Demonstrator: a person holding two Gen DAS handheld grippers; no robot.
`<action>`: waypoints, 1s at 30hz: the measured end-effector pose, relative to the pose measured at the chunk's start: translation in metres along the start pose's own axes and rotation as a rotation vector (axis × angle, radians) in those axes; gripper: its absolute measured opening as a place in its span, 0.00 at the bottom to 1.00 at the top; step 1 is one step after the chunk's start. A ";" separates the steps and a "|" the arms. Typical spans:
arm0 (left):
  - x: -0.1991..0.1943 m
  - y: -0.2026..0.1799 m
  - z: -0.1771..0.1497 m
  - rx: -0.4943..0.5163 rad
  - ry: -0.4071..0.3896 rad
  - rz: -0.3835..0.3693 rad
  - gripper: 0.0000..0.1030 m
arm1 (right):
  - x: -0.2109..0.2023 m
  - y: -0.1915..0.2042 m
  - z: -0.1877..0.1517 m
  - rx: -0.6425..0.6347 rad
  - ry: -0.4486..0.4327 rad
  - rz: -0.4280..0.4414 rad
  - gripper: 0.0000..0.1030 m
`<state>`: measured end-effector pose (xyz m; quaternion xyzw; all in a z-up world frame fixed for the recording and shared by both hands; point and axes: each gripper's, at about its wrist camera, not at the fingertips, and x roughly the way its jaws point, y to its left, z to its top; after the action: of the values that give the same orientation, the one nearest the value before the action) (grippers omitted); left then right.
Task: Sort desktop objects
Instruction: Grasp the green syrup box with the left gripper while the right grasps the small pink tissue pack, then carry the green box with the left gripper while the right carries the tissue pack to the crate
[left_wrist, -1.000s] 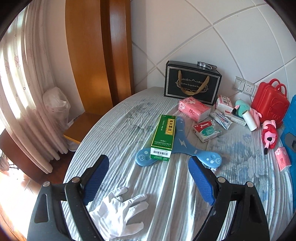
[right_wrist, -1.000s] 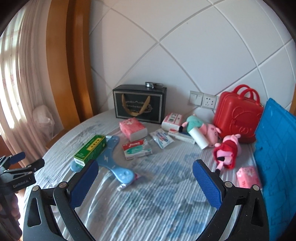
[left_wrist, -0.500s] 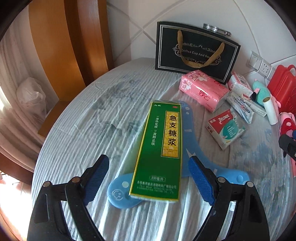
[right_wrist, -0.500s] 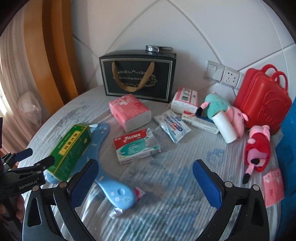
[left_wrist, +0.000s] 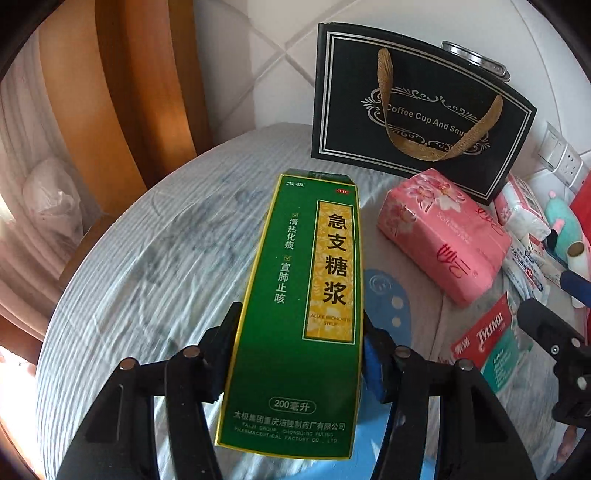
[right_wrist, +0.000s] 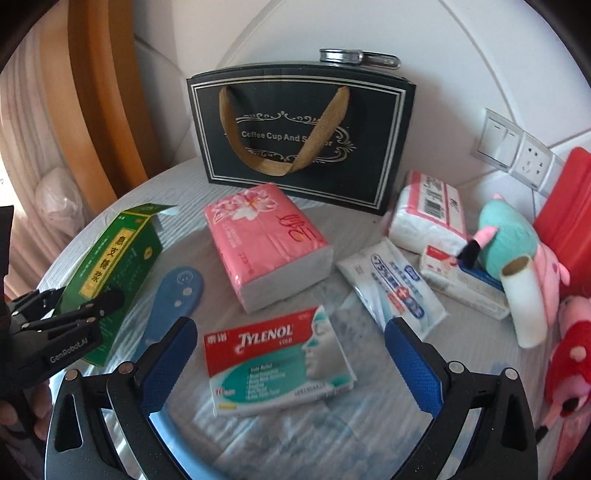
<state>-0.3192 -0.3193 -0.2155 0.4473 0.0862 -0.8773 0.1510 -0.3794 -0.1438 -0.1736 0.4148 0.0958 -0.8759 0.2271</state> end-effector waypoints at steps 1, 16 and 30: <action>0.004 -0.002 0.003 0.000 0.001 0.006 0.54 | 0.008 0.001 0.005 -0.016 0.001 0.000 1.00; 0.034 -0.020 0.026 -0.019 -0.038 0.052 0.54 | 0.084 0.006 0.030 -0.132 0.026 0.061 1.00; -0.025 -0.014 0.028 0.000 -0.137 0.062 0.53 | 0.024 0.011 0.025 -0.040 -0.077 0.014 0.90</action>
<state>-0.3316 -0.3096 -0.1786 0.3886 0.0617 -0.9008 0.1835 -0.4046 -0.1700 -0.1763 0.3769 0.1016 -0.8874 0.2452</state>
